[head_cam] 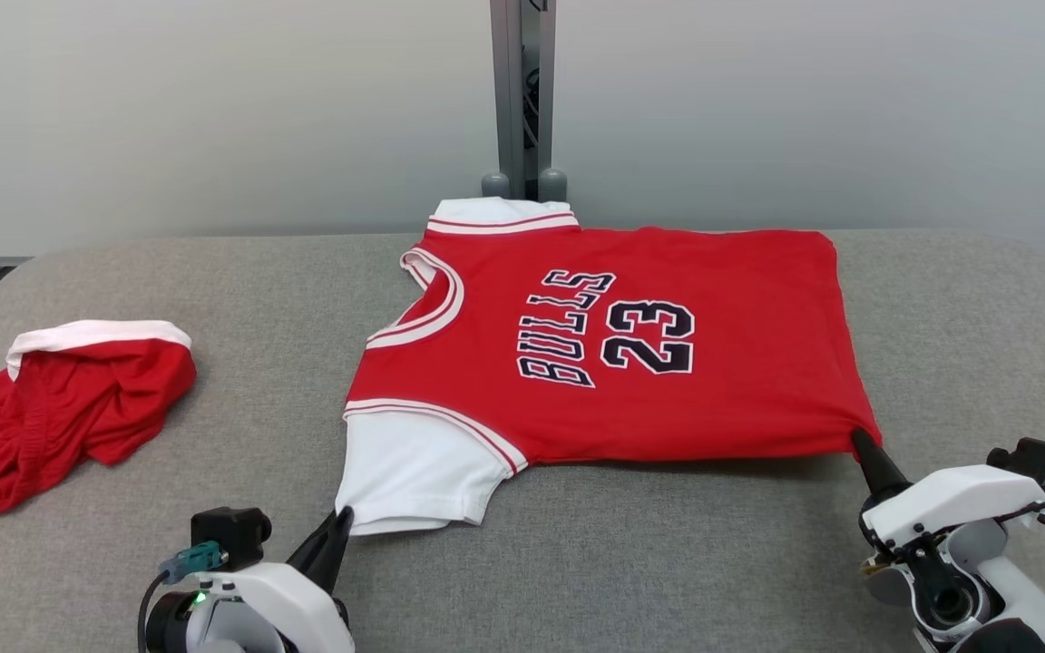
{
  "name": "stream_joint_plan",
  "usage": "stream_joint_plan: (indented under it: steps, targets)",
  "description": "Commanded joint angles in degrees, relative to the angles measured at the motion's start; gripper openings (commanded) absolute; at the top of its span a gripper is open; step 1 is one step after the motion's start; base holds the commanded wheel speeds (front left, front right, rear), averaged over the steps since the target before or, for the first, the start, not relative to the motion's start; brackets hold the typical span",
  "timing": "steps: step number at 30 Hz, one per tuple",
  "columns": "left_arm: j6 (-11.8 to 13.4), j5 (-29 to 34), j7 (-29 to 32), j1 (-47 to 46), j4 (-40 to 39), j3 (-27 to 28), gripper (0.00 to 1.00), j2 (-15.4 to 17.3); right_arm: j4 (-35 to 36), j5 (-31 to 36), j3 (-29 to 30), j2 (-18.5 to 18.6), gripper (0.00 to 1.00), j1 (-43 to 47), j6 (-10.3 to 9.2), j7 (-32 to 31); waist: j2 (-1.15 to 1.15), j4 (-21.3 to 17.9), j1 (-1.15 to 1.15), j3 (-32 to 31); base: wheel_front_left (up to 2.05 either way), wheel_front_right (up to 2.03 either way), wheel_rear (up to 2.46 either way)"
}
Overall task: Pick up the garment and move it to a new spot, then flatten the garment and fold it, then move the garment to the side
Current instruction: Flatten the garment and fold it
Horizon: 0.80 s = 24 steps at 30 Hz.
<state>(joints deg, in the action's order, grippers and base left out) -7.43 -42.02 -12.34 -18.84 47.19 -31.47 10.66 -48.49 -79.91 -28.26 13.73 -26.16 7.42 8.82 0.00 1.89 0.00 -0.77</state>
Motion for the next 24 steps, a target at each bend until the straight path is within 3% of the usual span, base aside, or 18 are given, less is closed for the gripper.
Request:
stream_joint_plan:
  steps: [1,14,24]
  targets:
    - [-0.1,-0.4,0.2,0.7,-0.2,-0.3,0.00,1.1,0.2,0.2,-0.3,0.7,0.00,1.0,0.13,-0.6,0.00,-0.3,0.00,-0.5,0.00,0.00,0.00]
    - [-0.1,-4.9,9.0,7.9,-9.1,-7.7,0.00,8.6,0.8,0.1,-6.6,4.6,0.00,1.7,0.13,-12.5,0.00,-2.6,0.00,-1.3,0.00,0.00,0.00]
    - [0.3,-13.2,16.2,11.9,-19.9,-4.6,0.00,13.5,3.3,-3.4,-7.1,8.2,0.00,1.7,0.13,-22.1,0.00,-2.6,0.00,-1.5,0.00,0.00,0.00]
